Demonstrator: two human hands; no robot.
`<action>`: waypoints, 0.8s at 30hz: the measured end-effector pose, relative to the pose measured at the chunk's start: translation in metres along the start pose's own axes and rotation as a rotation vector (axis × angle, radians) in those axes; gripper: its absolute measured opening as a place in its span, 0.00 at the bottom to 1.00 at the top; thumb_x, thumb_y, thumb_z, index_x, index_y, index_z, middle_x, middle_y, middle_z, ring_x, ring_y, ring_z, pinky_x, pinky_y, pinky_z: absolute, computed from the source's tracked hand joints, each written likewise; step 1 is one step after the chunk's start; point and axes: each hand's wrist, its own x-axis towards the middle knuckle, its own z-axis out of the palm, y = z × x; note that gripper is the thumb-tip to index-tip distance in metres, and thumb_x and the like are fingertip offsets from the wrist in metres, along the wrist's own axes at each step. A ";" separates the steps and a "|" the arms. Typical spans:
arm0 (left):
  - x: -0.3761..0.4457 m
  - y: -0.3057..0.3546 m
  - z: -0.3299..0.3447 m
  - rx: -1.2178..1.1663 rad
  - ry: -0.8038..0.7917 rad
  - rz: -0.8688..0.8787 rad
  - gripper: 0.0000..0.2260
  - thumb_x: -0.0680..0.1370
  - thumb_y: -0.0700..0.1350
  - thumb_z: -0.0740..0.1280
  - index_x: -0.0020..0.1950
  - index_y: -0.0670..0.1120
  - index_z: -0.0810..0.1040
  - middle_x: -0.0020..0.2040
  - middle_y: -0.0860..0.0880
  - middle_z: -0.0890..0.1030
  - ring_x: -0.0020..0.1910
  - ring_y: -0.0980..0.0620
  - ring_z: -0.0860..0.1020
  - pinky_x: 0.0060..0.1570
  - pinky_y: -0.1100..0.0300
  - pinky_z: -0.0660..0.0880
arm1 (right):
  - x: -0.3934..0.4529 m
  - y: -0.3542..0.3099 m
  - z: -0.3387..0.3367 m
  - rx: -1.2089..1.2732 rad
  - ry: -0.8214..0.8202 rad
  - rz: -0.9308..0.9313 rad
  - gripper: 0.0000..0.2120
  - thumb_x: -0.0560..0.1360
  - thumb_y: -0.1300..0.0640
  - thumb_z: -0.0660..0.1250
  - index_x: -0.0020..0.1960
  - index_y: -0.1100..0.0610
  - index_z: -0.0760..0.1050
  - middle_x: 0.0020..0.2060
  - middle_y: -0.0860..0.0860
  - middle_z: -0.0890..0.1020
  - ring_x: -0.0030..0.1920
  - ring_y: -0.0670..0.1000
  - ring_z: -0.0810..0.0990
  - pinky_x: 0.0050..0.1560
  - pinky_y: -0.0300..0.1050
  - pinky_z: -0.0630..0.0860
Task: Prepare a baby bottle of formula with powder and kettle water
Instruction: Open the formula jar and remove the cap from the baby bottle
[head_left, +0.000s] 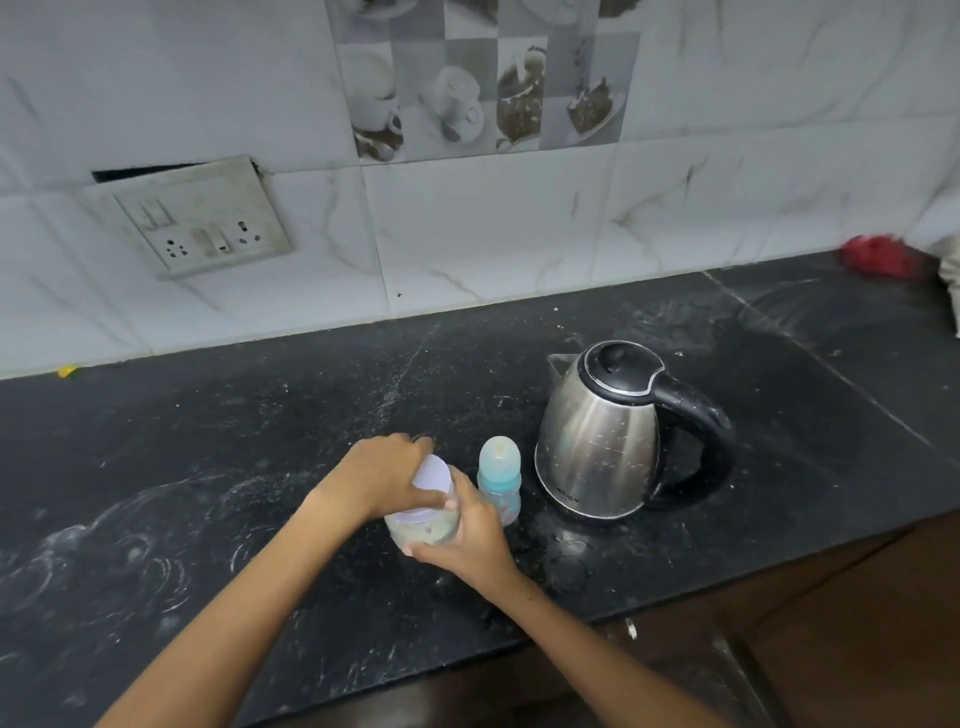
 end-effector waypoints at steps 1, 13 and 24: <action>-0.001 0.000 0.002 -0.026 -0.016 -0.039 0.36 0.70 0.69 0.65 0.70 0.48 0.66 0.60 0.47 0.77 0.59 0.46 0.76 0.53 0.53 0.73 | 0.000 -0.002 -0.001 -0.002 -0.007 0.000 0.38 0.58 0.51 0.77 0.66 0.51 0.69 0.55 0.43 0.79 0.58 0.42 0.78 0.57 0.43 0.77; -0.007 -0.006 0.004 -0.130 0.053 -0.074 0.33 0.68 0.61 0.72 0.67 0.51 0.65 0.57 0.49 0.74 0.55 0.47 0.76 0.46 0.56 0.70 | -0.002 -0.012 -0.008 0.033 -0.021 -0.001 0.38 0.58 0.46 0.75 0.67 0.51 0.69 0.56 0.43 0.79 0.59 0.38 0.76 0.57 0.33 0.73; -0.079 -0.010 0.060 -1.001 0.660 -0.189 0.34 0.59 0.54 0.76 0.59 0.52 0.62 0.54 0.52 0.74 0.50 0.58 0.76 0.46 0.72 0.72 | -0.004 -0.008 -0.001 -0.146 -0.031 0.006 0.57 0.58 0.47 0.82 0.76 0.63 0.54 0.73 0.54 0.67 0.73 0.49 0.63 0.69 0.29 0.54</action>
